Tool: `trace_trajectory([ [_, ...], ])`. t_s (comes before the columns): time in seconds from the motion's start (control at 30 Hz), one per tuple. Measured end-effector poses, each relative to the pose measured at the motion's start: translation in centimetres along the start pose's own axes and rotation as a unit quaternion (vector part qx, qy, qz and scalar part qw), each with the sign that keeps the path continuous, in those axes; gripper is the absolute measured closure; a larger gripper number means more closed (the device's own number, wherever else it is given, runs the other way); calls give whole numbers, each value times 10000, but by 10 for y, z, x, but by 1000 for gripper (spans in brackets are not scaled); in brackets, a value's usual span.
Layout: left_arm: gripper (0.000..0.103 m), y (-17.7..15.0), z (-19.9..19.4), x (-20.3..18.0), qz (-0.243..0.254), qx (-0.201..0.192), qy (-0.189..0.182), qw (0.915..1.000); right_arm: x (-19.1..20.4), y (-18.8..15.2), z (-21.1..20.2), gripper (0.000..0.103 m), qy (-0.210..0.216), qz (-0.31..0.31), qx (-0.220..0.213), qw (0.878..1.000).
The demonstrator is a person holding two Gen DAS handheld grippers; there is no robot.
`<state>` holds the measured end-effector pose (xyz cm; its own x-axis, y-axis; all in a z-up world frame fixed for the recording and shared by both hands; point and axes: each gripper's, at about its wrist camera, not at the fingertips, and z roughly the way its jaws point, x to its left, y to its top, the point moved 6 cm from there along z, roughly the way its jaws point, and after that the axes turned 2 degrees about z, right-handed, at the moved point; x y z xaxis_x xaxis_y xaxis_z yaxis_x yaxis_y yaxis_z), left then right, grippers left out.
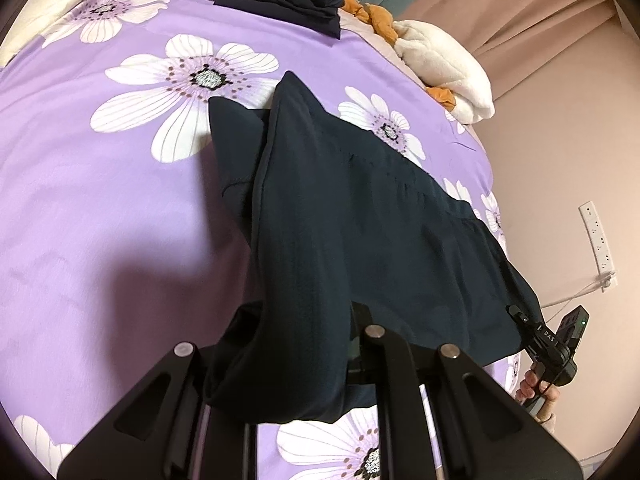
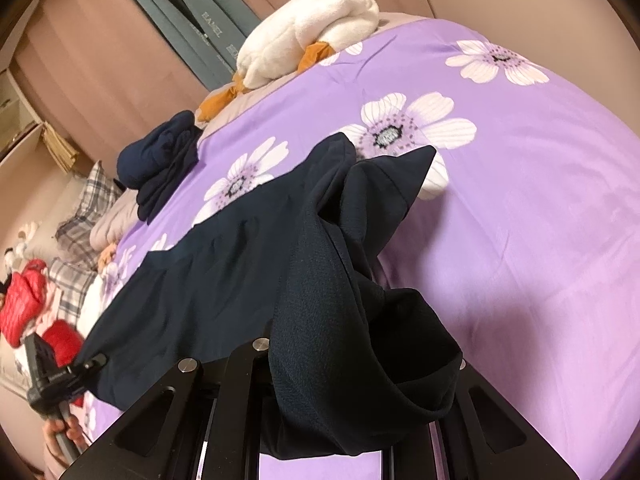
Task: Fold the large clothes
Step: 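Fold the held side edge over toward the garment's middle with both tools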
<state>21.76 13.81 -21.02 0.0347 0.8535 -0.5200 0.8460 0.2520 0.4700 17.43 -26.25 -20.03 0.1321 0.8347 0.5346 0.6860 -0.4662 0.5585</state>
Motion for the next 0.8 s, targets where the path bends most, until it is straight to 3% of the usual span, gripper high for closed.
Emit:
trace_trajectory([
  [0.8, 88, -27, -8, 5, 250, 48, 326, 9991, -15, -23, -8, 85, -35, 139, 146, 9998],
])
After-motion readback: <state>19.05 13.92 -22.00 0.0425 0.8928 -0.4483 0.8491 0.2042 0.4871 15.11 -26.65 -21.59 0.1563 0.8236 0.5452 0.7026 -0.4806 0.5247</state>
